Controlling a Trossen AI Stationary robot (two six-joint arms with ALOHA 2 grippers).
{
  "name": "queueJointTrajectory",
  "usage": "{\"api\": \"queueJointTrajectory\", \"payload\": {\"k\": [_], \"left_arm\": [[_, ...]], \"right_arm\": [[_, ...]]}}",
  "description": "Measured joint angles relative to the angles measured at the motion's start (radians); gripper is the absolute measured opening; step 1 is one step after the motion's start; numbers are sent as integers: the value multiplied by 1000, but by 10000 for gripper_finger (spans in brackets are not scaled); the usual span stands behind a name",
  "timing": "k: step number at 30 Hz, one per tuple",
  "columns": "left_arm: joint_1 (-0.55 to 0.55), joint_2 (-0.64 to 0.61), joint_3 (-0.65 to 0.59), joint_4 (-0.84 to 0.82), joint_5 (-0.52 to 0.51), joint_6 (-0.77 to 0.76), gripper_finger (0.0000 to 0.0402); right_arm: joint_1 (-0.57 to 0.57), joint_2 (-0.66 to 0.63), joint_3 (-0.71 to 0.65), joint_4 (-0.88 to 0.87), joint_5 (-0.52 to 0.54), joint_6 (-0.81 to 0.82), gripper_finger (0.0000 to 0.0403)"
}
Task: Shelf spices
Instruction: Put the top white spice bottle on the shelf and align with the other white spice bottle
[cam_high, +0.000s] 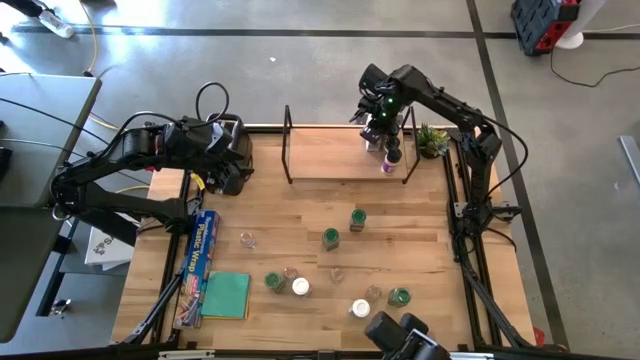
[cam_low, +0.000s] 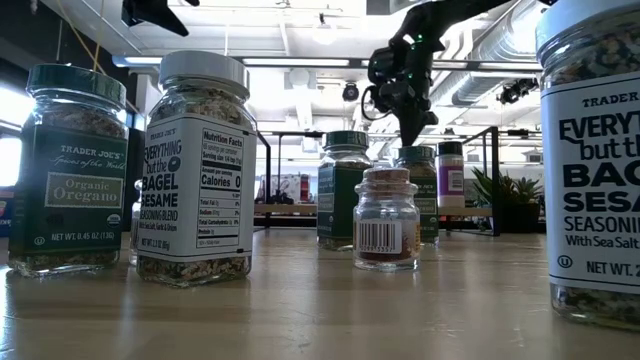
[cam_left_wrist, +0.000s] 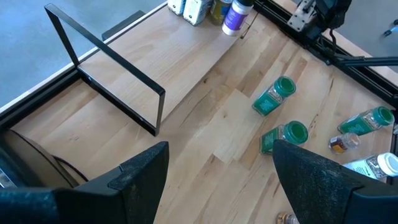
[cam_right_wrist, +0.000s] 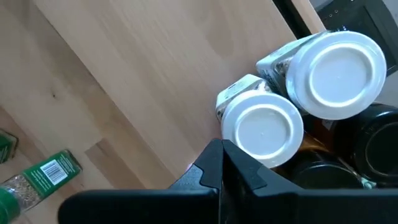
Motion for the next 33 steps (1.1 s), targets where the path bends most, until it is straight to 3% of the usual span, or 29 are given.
{"api": "queueJointTrajectory", "payload": {"k": [16,33], "left_arm": [[0,0,0,0,0,0,282],[0,0,0,0,0,0,282]], "right_arm": [[-5,2,0,41,89,36,2],[-9,23,0,72,80,44,2]]}}
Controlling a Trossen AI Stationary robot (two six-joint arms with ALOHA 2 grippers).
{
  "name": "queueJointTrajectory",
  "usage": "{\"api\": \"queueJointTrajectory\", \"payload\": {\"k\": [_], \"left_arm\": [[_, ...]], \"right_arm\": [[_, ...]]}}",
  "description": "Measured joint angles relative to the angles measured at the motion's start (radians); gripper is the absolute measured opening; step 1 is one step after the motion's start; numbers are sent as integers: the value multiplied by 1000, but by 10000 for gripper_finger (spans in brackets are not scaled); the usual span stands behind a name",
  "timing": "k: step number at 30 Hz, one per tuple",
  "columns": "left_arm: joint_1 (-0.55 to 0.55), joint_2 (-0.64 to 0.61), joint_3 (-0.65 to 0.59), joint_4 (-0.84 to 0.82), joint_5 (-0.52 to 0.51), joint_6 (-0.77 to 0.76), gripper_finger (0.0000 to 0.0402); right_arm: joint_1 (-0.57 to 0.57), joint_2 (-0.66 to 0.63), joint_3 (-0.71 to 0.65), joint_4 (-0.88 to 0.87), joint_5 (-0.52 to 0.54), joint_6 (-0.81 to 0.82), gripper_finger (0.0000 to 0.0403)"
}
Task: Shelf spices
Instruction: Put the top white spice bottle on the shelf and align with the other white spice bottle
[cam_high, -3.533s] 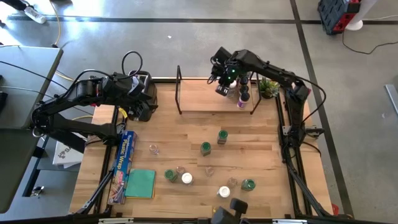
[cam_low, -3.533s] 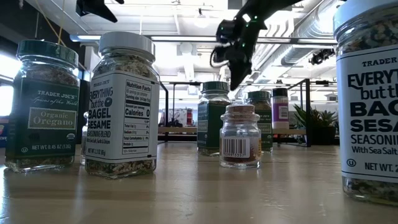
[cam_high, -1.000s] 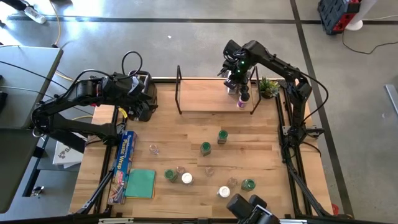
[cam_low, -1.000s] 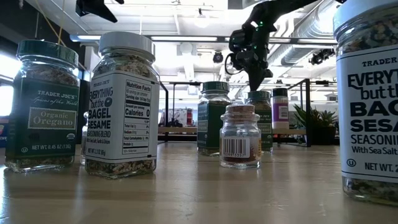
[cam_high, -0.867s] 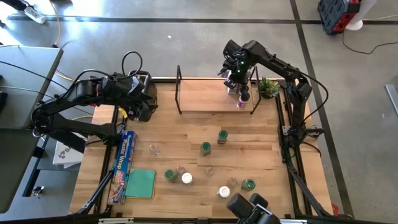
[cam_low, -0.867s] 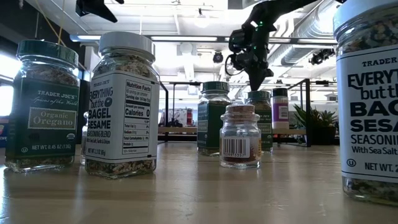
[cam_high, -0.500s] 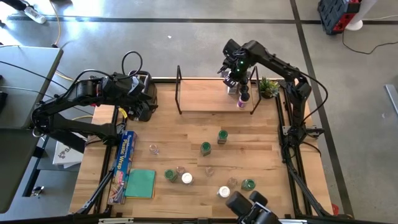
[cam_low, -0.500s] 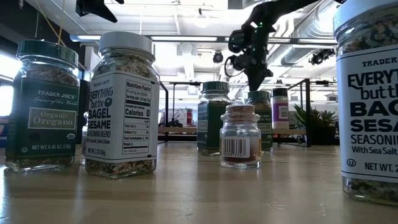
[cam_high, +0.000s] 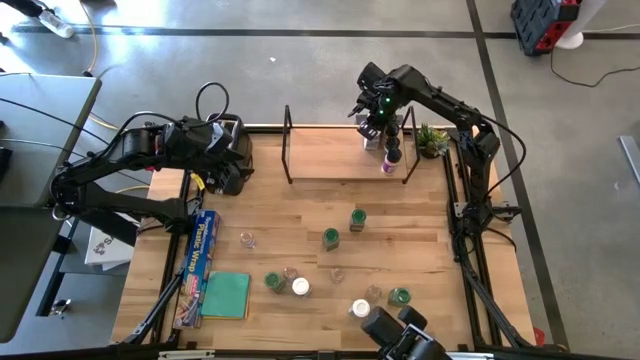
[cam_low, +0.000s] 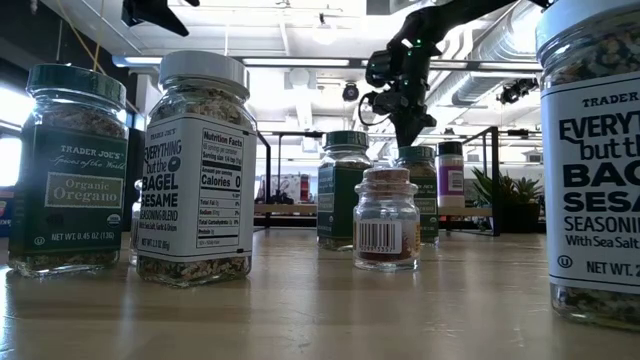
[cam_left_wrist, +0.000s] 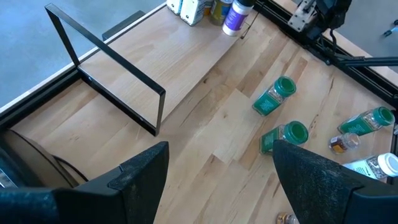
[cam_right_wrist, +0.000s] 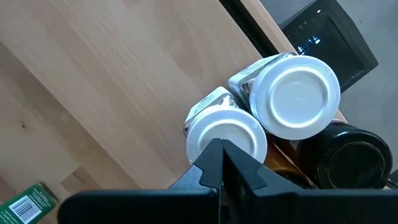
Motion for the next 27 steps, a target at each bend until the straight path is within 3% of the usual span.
{"api": "queueJointTrajectory", "payload": {"k": [27], "left_arm": [[0,0,0,0,0,0,282]], "right_arm": [[13,-27,10,-23,22,7,2]]}}
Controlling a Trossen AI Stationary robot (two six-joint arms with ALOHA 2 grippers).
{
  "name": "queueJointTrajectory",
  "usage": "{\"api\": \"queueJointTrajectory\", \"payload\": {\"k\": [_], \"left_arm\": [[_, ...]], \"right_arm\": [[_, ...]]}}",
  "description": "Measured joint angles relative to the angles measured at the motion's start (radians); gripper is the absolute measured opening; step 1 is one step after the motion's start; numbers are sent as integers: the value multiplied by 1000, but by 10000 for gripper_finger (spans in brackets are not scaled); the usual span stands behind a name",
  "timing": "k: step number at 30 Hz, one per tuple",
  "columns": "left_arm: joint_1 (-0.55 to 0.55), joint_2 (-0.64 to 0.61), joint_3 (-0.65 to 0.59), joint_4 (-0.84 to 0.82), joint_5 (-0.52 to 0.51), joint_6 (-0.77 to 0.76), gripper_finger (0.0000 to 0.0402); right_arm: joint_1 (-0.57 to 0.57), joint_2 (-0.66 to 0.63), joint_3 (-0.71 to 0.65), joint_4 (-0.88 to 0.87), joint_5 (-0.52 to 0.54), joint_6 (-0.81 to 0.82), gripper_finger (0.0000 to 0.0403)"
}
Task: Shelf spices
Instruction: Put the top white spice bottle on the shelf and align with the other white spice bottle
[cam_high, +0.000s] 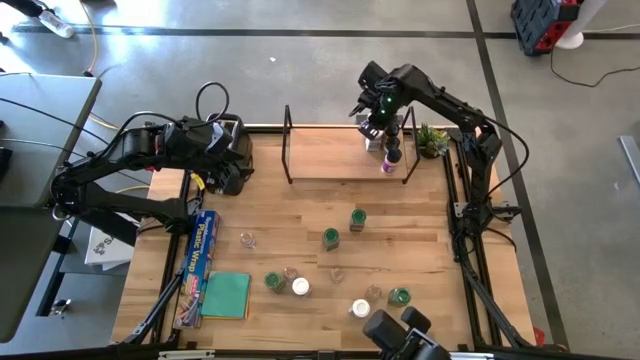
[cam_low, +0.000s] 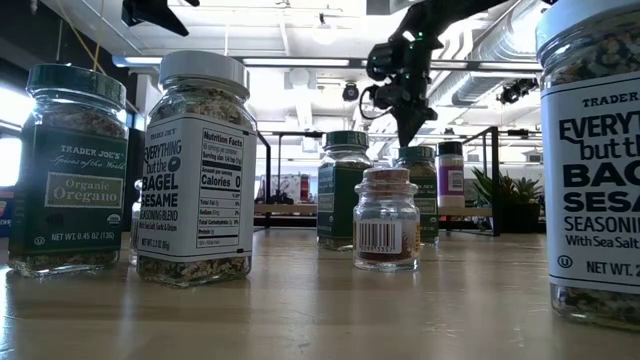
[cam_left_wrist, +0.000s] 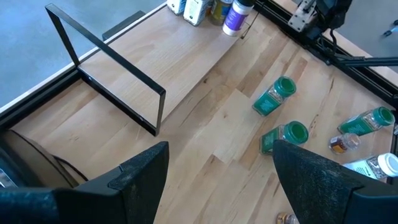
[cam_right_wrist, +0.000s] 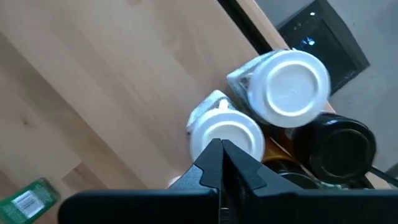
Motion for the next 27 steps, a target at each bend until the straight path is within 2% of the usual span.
{"api": "queueJointTrajectory", "payload": {"k": [27], "left_arm": [[0,0,0,0,0,0,282]], "right_arm": [[0,24,-2,41,-9,11,2]]}}
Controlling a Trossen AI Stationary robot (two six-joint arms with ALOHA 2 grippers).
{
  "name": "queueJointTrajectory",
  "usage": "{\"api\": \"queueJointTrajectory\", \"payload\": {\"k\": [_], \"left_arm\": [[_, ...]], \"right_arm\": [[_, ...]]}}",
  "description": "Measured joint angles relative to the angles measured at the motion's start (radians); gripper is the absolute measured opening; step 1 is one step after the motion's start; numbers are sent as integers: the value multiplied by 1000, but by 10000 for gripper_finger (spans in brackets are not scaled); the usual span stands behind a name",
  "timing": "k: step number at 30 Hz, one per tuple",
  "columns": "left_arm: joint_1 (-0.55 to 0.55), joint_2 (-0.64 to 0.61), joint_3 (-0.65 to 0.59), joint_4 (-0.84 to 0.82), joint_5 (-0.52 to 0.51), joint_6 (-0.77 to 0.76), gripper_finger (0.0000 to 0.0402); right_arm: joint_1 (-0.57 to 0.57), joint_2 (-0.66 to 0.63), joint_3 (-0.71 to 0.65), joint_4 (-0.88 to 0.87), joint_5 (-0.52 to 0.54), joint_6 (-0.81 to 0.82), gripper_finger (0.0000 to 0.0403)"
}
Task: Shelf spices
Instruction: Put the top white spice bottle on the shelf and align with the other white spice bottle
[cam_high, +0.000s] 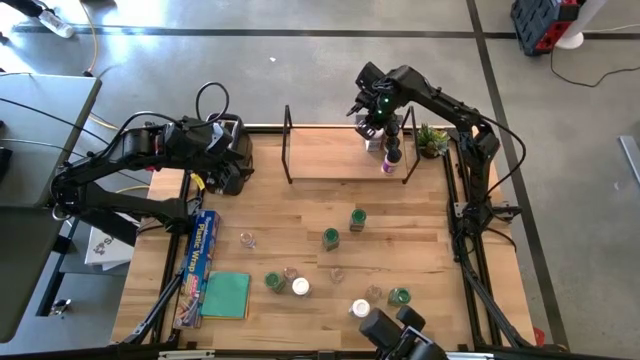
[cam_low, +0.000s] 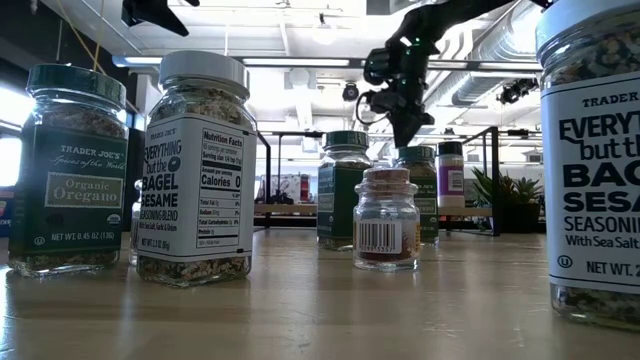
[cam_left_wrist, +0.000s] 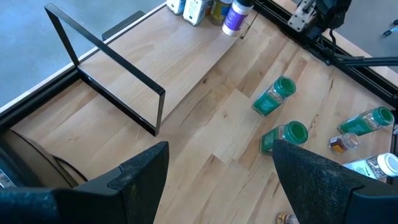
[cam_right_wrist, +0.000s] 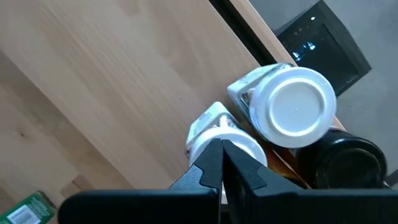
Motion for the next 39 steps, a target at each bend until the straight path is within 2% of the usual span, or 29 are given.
{"api": "queueJointTrajectory", "payload": {"k": [7,11,39], "left_arm": [[0,0,0,0,0,0,282],[0,0,0,0,0,0,282],[0,0,0,1,0,0,282]], "right_arm": [[0,-8,0,-21,-9,6,2],[-1,-14,0,-70,20,14,2],[0,12,3,-28,10,32,2]]}}
